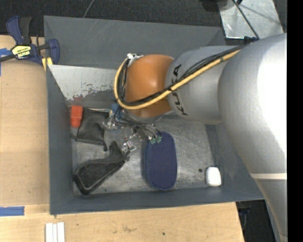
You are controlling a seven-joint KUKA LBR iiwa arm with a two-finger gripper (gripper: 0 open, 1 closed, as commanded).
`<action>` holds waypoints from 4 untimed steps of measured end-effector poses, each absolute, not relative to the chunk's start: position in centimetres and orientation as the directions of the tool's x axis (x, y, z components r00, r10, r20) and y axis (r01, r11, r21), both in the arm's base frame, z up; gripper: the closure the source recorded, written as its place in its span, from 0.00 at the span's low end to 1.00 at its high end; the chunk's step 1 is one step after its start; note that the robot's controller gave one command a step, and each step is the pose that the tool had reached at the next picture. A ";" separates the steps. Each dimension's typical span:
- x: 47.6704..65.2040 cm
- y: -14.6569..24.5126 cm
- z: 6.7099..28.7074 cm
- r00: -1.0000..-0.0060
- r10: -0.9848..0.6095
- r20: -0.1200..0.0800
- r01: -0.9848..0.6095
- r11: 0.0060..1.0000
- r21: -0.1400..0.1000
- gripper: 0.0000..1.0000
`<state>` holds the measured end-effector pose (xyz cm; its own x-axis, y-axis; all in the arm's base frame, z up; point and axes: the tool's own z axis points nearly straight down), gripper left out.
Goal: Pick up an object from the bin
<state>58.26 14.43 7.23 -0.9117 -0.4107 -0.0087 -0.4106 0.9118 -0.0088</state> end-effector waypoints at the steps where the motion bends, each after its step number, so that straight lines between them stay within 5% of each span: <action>1: 61.2 16.2 8.1 -0.999 -0.046 -0.015 -0.046 0.999 -0.003 0.00; 2: 62.1 19.6 7.6 -0.958 -0.285 -0.021 -0.284 0.959 -0.009 0.00; 3: 62.1 20.1 7.8 -0.959 -0.283 -0.025 -0.283 0.959 0.000 1.00; 4: 58.9 20.5 26.8 -0.856 -0.517 -0.013 -0.517 0.856 -0.002 1.00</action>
Offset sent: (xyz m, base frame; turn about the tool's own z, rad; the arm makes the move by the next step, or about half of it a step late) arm 0.0252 0.0207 0.0064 0.3758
